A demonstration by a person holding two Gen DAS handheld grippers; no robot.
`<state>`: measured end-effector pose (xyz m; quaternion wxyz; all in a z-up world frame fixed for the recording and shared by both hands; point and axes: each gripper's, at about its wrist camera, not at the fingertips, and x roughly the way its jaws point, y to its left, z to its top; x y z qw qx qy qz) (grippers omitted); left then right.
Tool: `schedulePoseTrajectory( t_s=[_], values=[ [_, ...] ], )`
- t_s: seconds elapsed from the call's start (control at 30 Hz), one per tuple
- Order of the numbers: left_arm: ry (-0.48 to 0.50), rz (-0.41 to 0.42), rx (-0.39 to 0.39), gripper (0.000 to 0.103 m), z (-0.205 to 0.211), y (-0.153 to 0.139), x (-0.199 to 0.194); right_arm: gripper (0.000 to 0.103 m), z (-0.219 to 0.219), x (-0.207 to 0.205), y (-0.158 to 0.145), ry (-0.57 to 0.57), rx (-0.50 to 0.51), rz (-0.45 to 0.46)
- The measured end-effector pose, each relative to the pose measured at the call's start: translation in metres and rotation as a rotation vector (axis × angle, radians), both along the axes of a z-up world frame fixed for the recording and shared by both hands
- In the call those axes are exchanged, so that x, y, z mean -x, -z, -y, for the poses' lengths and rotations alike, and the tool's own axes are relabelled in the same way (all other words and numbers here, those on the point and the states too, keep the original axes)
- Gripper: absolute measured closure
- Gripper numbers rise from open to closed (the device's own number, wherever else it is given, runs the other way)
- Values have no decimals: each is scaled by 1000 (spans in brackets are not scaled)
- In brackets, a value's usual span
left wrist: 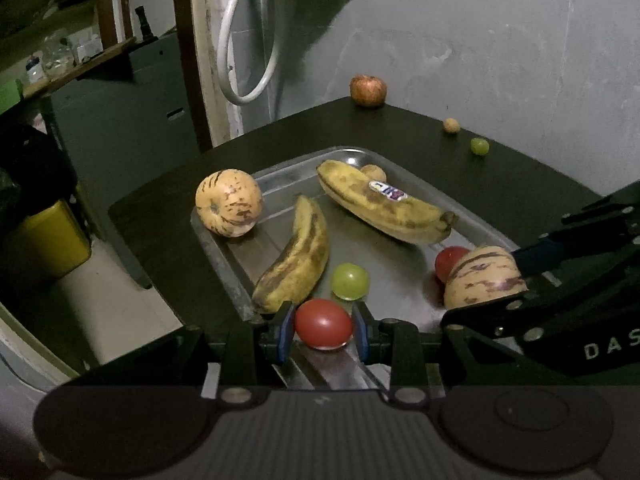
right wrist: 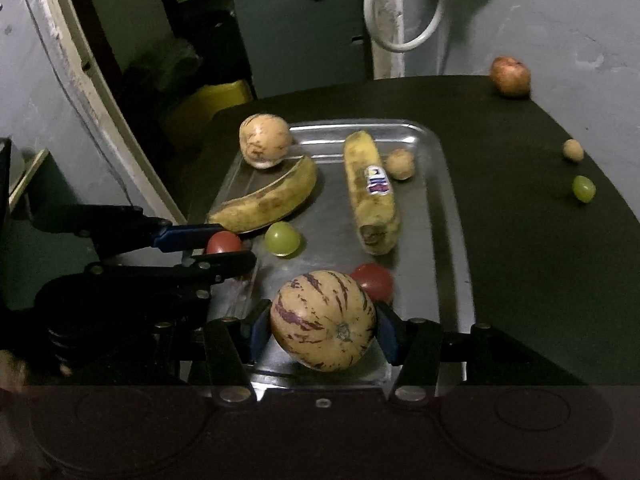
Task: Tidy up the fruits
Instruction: 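Carry the pepino and the red tomato toward the tray with both grippers, then lower the pepino and tomato into the tray and open both grippers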
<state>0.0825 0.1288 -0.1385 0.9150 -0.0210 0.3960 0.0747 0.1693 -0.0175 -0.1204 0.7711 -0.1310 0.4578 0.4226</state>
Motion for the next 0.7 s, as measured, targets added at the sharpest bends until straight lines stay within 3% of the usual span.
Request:
schedulePoseTrajectory(
  t_s=[0.6, 0.7],
  values=[
    [-39, -17, 114, 69, -15, 6, -8, 46, -4, 3, 13, -51, 53, 31],
    [-55, -18, 145, 65, -17, 6, -9, 46, 0, 2, 12, -40, 55, 25]
  ],
)
